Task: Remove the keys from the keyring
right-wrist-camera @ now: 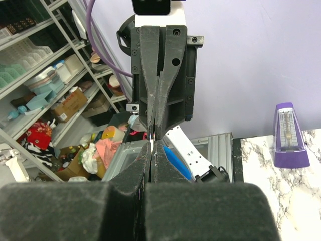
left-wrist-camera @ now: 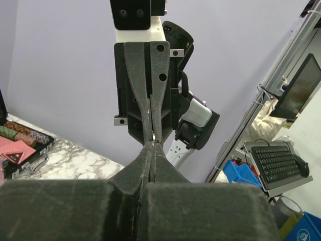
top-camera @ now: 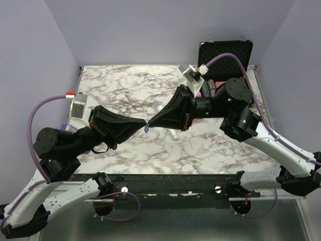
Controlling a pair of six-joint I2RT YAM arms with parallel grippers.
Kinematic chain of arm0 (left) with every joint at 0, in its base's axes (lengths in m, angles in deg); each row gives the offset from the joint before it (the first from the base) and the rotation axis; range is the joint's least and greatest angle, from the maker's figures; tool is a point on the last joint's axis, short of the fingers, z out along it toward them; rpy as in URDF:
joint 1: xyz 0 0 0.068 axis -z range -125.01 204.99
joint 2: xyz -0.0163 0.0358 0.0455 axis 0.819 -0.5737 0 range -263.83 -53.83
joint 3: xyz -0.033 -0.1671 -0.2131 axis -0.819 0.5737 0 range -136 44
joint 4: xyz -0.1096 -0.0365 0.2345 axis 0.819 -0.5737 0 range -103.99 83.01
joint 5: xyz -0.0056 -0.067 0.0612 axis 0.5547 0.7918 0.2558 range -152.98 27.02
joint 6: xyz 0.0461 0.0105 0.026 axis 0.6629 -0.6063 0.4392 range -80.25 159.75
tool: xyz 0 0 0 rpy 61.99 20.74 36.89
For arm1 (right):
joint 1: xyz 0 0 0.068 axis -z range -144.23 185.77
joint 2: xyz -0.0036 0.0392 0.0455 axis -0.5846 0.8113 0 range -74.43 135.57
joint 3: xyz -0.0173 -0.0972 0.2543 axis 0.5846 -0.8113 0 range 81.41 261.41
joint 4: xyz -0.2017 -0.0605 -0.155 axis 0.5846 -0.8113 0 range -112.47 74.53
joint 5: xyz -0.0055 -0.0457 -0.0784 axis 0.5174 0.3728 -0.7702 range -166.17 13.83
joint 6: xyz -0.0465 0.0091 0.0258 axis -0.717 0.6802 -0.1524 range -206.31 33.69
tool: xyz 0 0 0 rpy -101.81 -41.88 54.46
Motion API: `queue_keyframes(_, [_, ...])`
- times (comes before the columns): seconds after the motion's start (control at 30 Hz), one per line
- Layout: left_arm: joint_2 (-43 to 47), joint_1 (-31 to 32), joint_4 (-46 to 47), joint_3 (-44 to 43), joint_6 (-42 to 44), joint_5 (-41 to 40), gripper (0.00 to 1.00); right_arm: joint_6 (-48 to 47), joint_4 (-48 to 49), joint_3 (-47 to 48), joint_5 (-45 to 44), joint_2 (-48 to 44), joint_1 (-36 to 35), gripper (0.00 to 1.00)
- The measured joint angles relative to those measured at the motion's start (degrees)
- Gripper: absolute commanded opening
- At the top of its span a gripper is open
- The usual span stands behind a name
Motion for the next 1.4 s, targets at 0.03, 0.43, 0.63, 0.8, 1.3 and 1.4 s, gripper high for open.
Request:
queue_keyframes(0.03, [0.0, 0.0, -0.2, 0.0, 0.0, 0.0, 0.00, 0.0, 0.0, -0.1, 0.0, 0.0, 0.0, 0.01])
queue_keyframes(0.43, [-1.3, 0.0, -3.2, -2.1, 0.5, 1.0, 0.00, 0.0, -0.1, -0.1, 0.0, 0.0, 0.0, 0.01])
queue_keyframes(0.63, [-3.3, 0.0, -10.0, -6.8, 3.9, 4.0, 0.00, 0.0, -0.7, -0.8, 0.1, -0.6, 0.1, 0.01])
queue_keyframes(0.8, [-6.3, 0.0, -18.0, -12.3, 8.5, 7.7, 0.00, 0.2, -2.3, -2.1, 0.6, -1.7, 0.1, 0.01])
queue_keyframes(1.3, [-14.0, -0.1, -38.1, -22.1, 22.0, 18.1, 0.00, -2.2, -15.5, -1.9, 4.8, -2.2, -0.1, 0.01])
queue_keyframes(1.4, [-14.9, -0.1, -40.7, -22.6, 23.3, 19.0, 0.00, -3.3, -18.4, -1.7, 5.0, -2.0, -0.1, 0.01])
